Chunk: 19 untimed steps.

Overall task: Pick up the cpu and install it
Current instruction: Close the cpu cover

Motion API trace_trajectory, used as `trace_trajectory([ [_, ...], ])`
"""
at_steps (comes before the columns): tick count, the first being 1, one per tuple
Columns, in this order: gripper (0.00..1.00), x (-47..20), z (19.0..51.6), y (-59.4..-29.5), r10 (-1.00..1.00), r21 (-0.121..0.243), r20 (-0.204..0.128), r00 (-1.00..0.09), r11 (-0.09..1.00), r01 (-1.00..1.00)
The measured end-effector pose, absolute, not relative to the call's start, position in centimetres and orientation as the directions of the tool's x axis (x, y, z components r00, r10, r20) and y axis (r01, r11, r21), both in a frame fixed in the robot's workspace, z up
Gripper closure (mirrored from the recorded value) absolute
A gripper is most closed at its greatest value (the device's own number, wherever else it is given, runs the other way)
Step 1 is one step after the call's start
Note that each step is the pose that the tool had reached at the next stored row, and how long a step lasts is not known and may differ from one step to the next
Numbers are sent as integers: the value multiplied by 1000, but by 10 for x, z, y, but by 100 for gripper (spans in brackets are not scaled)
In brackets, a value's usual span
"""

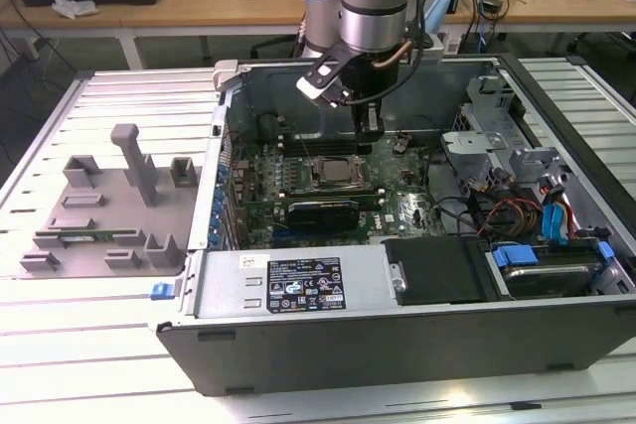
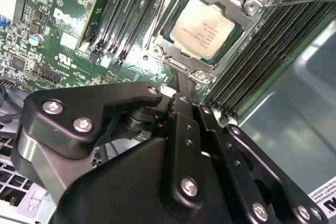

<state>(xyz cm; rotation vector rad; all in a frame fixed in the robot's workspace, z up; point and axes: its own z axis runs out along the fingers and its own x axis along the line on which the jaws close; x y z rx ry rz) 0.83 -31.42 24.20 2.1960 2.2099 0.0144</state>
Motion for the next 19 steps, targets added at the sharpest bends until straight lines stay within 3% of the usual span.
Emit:
trace_trajectory([
  [15, 89, -10, 237, -317, 1000, 25, -12, -10, 10, 1000],
  [19, 89, -10, 237, -317, 996, 25, -13, -86, 86, 996],
])
